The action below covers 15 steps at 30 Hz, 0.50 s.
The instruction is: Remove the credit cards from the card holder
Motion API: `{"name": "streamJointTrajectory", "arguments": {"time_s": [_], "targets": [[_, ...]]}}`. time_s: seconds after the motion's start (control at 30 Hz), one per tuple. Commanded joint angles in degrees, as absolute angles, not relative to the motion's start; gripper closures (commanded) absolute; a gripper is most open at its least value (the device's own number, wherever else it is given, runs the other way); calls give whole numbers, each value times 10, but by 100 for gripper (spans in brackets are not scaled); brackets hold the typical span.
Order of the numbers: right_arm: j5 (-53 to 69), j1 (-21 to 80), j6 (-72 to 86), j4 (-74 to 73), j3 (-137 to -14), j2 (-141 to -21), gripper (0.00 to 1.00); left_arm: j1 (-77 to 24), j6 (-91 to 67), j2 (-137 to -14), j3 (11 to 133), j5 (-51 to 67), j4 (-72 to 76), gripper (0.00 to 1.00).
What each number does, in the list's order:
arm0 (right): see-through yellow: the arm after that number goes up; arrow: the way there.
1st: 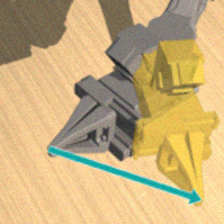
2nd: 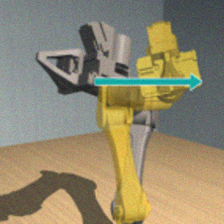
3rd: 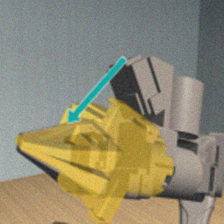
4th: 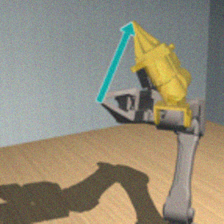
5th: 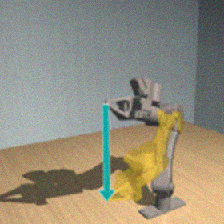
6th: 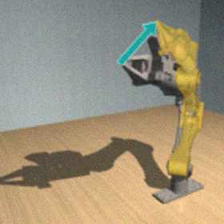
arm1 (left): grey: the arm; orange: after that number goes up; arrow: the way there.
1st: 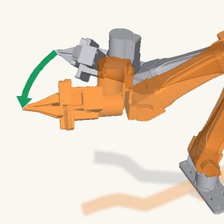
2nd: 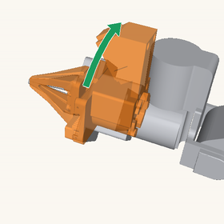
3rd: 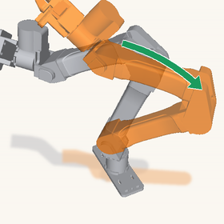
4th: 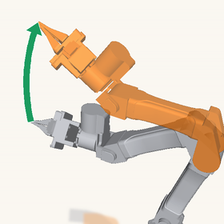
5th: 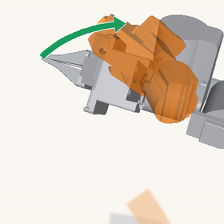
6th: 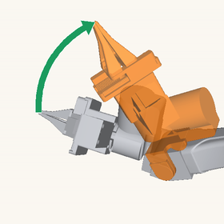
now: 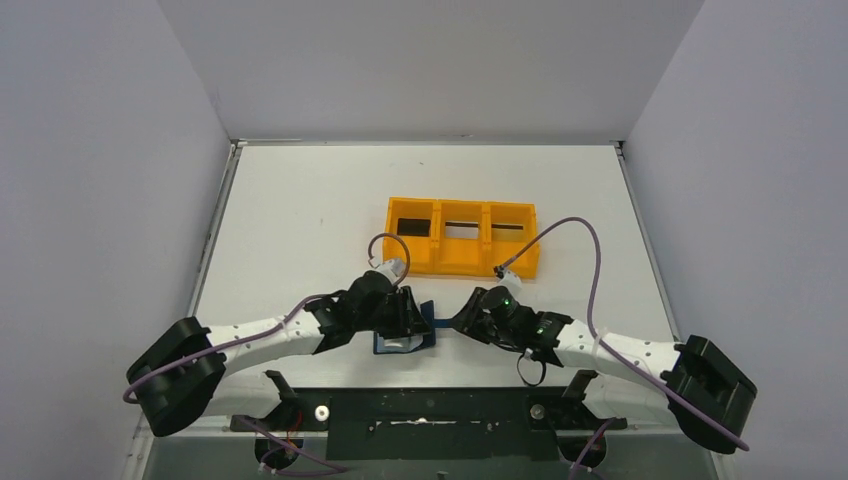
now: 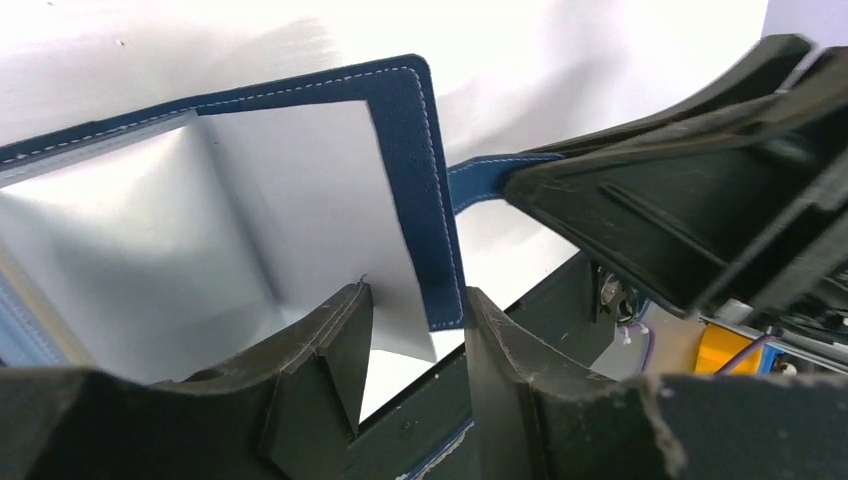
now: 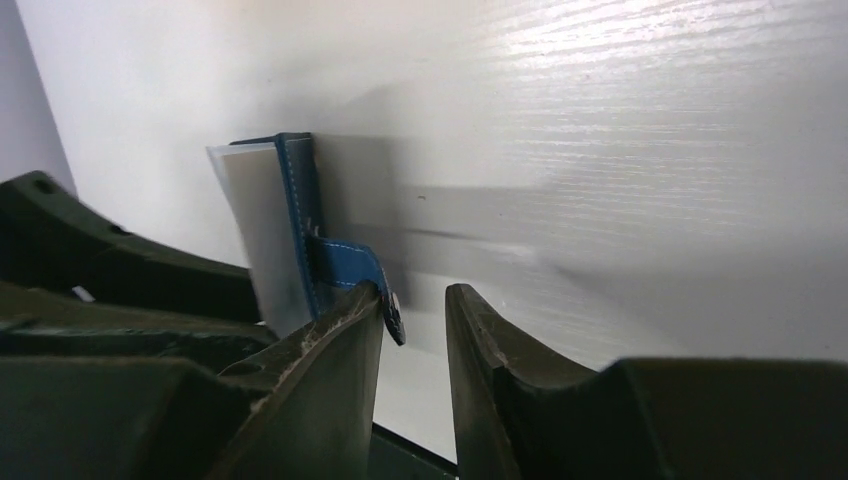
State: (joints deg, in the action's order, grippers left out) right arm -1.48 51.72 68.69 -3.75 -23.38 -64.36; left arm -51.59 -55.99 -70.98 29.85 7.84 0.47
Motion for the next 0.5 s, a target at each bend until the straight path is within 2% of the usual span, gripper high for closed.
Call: {"name": "streamJointTrajectory", "arguments": {"time_s": [0.0, 0.17, 0.47], "targets": [[-49, 513, 695, -45, -252, -591, 69, -529, -561, -738, 313, 91, 86, 63], [-41, 510, 684, -48, -266, -560, 68, -545, -570, -769, 311, 86, 102, 68], [-10, 508, 662, -18, -307, -618, 76, -558, -577, -777, 296, 56, 64, 76]]}}
